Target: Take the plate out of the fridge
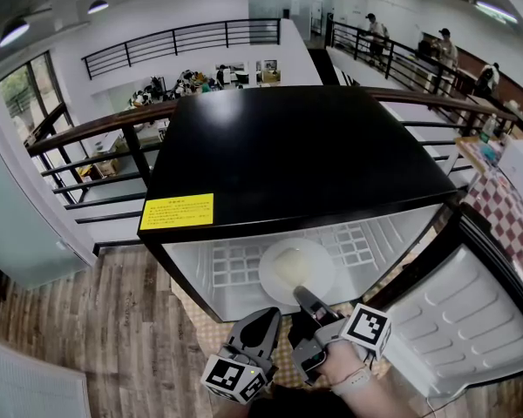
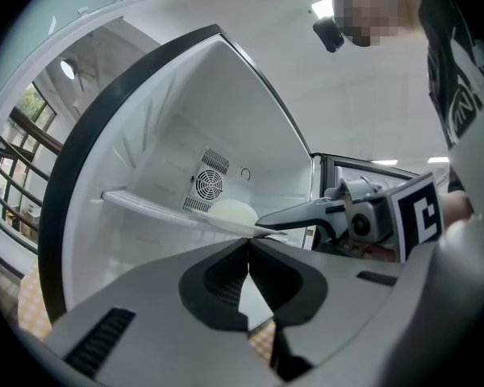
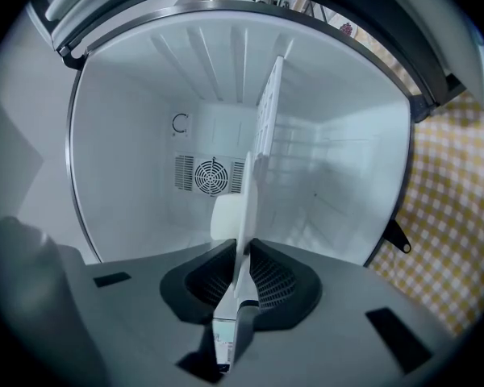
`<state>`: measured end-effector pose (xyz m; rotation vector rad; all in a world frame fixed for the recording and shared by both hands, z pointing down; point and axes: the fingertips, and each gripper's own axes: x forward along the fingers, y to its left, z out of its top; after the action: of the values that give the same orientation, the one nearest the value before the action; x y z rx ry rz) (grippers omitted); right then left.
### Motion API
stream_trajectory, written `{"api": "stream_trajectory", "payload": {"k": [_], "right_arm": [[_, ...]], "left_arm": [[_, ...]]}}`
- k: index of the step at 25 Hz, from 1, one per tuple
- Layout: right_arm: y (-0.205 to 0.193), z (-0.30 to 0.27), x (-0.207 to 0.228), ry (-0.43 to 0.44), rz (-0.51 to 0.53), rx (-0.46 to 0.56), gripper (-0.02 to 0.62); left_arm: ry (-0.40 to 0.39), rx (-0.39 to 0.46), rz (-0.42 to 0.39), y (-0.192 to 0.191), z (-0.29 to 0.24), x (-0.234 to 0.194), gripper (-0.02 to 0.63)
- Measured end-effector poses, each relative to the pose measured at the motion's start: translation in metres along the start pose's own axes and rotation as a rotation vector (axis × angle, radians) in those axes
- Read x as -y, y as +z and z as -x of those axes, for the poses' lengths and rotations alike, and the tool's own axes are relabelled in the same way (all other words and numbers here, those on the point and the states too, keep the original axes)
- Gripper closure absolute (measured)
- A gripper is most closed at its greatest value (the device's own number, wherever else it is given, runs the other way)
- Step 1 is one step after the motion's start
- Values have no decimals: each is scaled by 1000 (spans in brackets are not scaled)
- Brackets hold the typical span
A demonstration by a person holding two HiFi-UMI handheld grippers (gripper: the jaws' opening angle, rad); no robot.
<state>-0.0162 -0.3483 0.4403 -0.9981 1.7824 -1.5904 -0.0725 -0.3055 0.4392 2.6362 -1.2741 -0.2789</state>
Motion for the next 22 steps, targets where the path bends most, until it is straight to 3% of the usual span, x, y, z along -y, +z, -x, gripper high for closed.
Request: {"api": "stream_trajectory", "payload": {"k": [22], "right_arm": [[15,-8,-1,30,2,44,526]], "left_arm": [[-12,-8,7,-3,1,2,598]]}}
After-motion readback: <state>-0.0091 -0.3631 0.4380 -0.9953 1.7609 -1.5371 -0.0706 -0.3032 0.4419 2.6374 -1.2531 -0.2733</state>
